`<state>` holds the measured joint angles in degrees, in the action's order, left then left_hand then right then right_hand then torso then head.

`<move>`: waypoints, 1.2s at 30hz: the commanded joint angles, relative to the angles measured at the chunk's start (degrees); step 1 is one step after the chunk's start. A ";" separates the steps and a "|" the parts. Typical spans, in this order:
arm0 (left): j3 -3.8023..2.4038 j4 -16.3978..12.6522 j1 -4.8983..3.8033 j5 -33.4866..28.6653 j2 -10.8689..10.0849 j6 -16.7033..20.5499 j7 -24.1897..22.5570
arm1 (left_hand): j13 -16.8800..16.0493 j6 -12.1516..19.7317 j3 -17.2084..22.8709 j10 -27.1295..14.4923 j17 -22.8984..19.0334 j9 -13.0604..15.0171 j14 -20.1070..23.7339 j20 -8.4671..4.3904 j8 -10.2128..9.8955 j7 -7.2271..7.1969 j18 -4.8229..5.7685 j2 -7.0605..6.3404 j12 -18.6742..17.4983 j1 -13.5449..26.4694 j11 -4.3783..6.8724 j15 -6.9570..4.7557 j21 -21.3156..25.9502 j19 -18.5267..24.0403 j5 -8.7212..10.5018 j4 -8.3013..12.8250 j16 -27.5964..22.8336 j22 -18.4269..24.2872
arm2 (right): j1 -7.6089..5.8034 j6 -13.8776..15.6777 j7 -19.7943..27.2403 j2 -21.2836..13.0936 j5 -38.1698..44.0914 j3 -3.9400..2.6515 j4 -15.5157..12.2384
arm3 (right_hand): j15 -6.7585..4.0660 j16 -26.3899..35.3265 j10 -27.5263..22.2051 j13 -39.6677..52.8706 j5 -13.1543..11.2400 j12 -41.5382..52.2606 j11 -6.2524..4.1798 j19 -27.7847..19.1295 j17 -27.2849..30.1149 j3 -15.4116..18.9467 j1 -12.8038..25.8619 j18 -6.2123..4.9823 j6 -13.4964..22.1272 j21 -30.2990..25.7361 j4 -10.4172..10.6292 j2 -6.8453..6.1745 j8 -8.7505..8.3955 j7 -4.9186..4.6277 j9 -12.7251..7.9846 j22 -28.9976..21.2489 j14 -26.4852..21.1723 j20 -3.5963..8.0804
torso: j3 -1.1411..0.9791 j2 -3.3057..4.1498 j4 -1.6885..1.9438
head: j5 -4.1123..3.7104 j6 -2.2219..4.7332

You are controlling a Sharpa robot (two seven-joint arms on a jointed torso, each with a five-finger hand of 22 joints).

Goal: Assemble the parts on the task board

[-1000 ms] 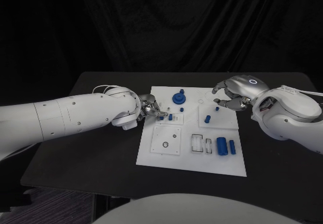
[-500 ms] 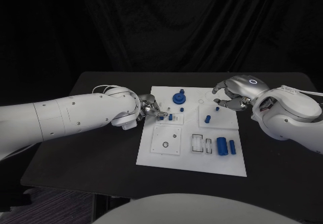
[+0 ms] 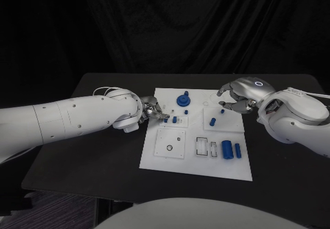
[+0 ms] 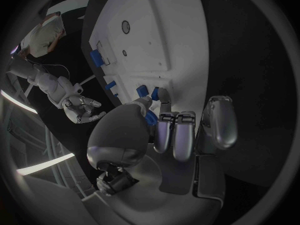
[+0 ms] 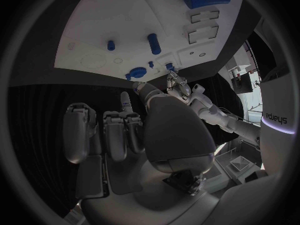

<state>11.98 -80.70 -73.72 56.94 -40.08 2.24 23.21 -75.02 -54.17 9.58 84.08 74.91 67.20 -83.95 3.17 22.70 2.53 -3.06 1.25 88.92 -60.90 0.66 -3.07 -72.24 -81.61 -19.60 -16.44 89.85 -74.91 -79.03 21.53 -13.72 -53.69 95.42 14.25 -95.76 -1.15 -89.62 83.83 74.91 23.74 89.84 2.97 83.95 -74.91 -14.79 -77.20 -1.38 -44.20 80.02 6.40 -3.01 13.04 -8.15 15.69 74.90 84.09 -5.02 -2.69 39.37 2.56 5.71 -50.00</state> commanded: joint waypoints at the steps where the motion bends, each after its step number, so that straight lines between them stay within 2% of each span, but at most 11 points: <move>1: 0.18 0.00 0.31 0.18 0.01 -0.52 0.36 | -14.12 0.50 -0.40 4.79 15.09 0.40 -6.05 -0.31 0.54 0.01 -0.91 0.13 0.07 -0.31 0.37 -0.55 -0.14 0.11 0.45 -0.11 0.15 -9.86 | 0.15 -0.39 -0.96 0.01 0.19 -0.04 -0.02 | 0.19 0.32 6.17 15.09 0.39 0.16 0.09 1.63 -13.80 -0.25 -0.40 -1.14 -0.33 -0.21 0.00 -0.02 -0.34 0.00 -0.07 11.74 5.52 -0.15 | 0.00 -0.01 0.06 | 0.01 0.00; 9: 0.18 0.05 0.31 0.18 0.04 0.01 -0.38 | -14.06 1.23 -1.05 4.71 15.09 1.67 -6.05 -0.34 1.26 0.08 -0.92 0.44 0.01 0.21 0.34 -0.55 -0.01 0.19 1.86 -0.23 0.15 -9.83 | 0.16 -0.47 -0.99 0.03 0.19 -0.04 0.00 | 0.19 0.32 6.17 15.09 0.39 0.16 0.09 1.63 -13.80 -0.25 -0.40 -1.14 -0.33 -0.21 0.00 -0.02 -0.34 0.00 -0.07 11.74 5.52 -0.15 | -0.02 -0.01 -0.03 | 0.20 0.00; 12: 0.18 0.10 0.31 0.18 -0.01 1.52 -1.93 | -14.06 1.77 -2.31 4.72 15.09 2.44 -6.05 -0.28 1.56 0.24 -0.90 0.98 0.02 1.90 0.20 -0.44 -0.05 0.18 6.40 -0.29 0.15 -9.84 | 0.17 -0.47 -1.00 0.03 0.19 -0.04 0.02 | 0.20 0.34 6.17 15.09 0.33 0.16 0.12 1.62 -13.76 -0.30 -0.26 -1.15 -0.41 -0.23 0.07 -0.04 -0.34 -0.02 -0.11 11.73 5.50 -0.16 | -0.03 -0.01 -0.05 | 0.34 0.00; 14: 0.18 0.17 0.31 0.18 -0.13 3.72 -4.14 | -14.23 2.17 -5.44 4.95 15.09 2.96 -6.05 -0.16 1.68 0.46 -0.83 1.15 0.22 6.35 0.02 -0.34 -0.38 0.01 12.60 -0.40 0.15 -9.93 | 0.17 -0.43 -0.99 -0.02 0.19 -0.04 0.02 | 0.20 0.34 6.17 15.09 0.33 0.16 0.12 1.62 -13.76 -0.30 -0.26 -1.15 -0.41 -0.23 0.07 -0.04 -0.34 -0.02 -0.11 11.73 5.50 -0.16 | -0.03 -0.02 -0.04 | 0.35 0.00; 16: 0.18 0.30 0.31 0.25 -0.27 6.07 -6.84 | -14.35 2.56 -6.93 5.10 15.09 3.22 -6.05 -0.14 1.66 0.55 -0.78 1.10 0.35 7.33 -0.05 -0.24 -0.69 -0.17 13.96 -0.37 0.15 -10.02 | 0.17 -0.39 -0.99 -0.09 0.19 -0.04 0.01 | 0.20 0.34 6.17 15.09 0.33 0.16 0.12 1.62 -13.76 -0.30 -0.26 -1.15 -0.41 -0.23 0.07 -0.04 -0.34 -0.02 -0.11 11.73 5.50 -0.16 | -0.02 -0.02 -0.04 | 0.35 0.00; 25: 0.17 1.31 0.27 5.26 -1.65 24.60 -25.63 | -14.98 3.48 -13.16 5.92 15.09 4.38 -6.05 0.03 2.36 0.76 -0.27 0.00 1.08 6.77 -0.22 -0.10 -3.19 -1.37 16.38 -0.18 0.15 -10.72 | 0.16 -0.27 -1.09 -0.65 0.19 -0.04 -0.04 | 0.22 0.32 6.17 15.09 0.12 0.16 0.14 1.63 -13.81 -0.31 -0.11 -1.14 -0.45 -0.22 0.13 -0.12 -0.35 -0.03 -0.16 11.74 5.52 -0.16 | -0.01 -0.03 -0.01 | 0.23 0.00; 30: 0.17 1.95 0.03 6.33 -2.03 28.21 -32.79 | -14.98 5.14 -14.60 5.92 15.09 4.51 -6.05 0.25 1.96 1.13 -0.39 0.61 1.08 3.26 -0.57 0.20 -2.63 -0.84 15.60 -0.07 0.15 -10.53 | 0.16 -0.22 -1.14 -0.84 0.19 -0.04 0.01 | 0.22 0.32 6.17 15.09 0.12 0.16 0.14 1.63 -13.81 -0.31 -0.11 -1.14 -0.45 -0.22 0.13 -0.12 -0.35 -0.03 -0.16 11.74 5.52 -0.16 | 0.00 -0.04 -0.06 | 0.09 0.00; 32: 0.17 2.62 -0.12 6.54 -1.86 26.45 -35.68 | -7.28 10.28 -12.18 -5.17 15.09 2.29 -6.05 0.95 -1.66 2.54 -1.00 2.60 -8.61 -6.21 -1.84 1.33 0.83 1.84 6.84 1.24 0.15 -9.56 | 0.16 -0.21 -1.14 -0.85 0.19 -0.04 0.06 | 0.22 0.32 6.17 15.09 0.12 0.16 0.14 1.63 -13.81 -0.31 -0.11 -1.14 -0.45 -0.22 0.13 -0.12 -0.35 -0.03 -0.16 11.74 5.52 -0.16 | 0.02 -0.03 -0.04 | 0.03 0.00; 33: 0.17 3.00 -0.18 6.60 -1.69 25.45 -36.92 | -3.97 11.12 -11.60 -10.27 12.88 0.25 -4.26 1.37 -3.39 3.21 -1.07 2.79 -13.30 -8.41 -2.63 1.99 1.48 2.59 5.70 0.27 -0.84 -9.39 | 0.16 -0.19 -1.12 -0.86 0.19 -0.04 0.07 | 0.22 0.32 6.17 15.09 0.12 0.16 0.14 1.63 -13.81 -0.31 -0.11 -1.14 -0.45 -0.22 0.13 -0.12 -0.35 -0.03 -0.16 11.74 5.52 -0.16 | 0.00 -0.02 -0.05 | 0.03 0.00; 35: 0.16 3.73 -0.25 6.78 -1.31 23.71 -38.93 | 12.88 11.98 -8.35 -30.81 6.18 -7.71 1.87 2.31 -8.90 5.12 -1.44 2.51 -36.96 -16.07 -3.76 3.73 2.91 4.46 1.31 -0.66 -4.56 -8.94 | 0.16 -0.12 -1.09 -0.88 0.19 -0.04 0.08 | 0.22 0.31 6.17 15.09 0.01 0.16 0.14 1.63 -13.83 -0.34 -0.04 -1.14 -0.47 -0.22 0.16 -0.14 -0.36 -0.03 -0.19 11.74 5.53 -0.17 | -0.01 -0.03 -0.09 | 0.03 0.00; 36: 0.16 4.45 -0.29 7.20 -0.92 22.05 -40.54 | 17.25 12.85 -6.82 -36.26 1.92 -9.48 5.84 2.73 -10.38 5.28 -1.79 2.65 -43.64 -18.39 -4.55 3.59 5.11 6.11 0.95 0.31 -7.10 -8.29 | 0.16 -0.04 -1.04 -0.89 0.19 -0.04 0.09 | 0.22 0.31 6.17 15.09 0.01 0.16 0.14 1.63 -13.83 -0.34 -0.04 -1.14 -0.47 -0.22 0.16 -0.14 -0.36 -0.03 -0.19 11.74 5.53 -0.17 | 0.00 -0.03 -0.09 | 0.02 0.00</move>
<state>12.18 -76.62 -73.83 62.27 -41.41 25.40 -7.99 -60.21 -41.83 2.23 51.62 74.54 58.81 -78.95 5.76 13.28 7.55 -4.00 3.70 50.35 -78.07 -3.76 0.55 -67.54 -75.83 -17.61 -16.42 83.50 -74.91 -79.00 21.36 -13.84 -54.48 95.41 14.25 -95.70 -1.15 -89.62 83.83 74.94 23.74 89.84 2.97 83.95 -74.91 -14.95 -77.20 -1.38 -44.20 80.02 6.56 -3.01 13.04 -8.15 15.59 74.94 84.09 -5.02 -2.70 39.34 2.50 5.73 -50.00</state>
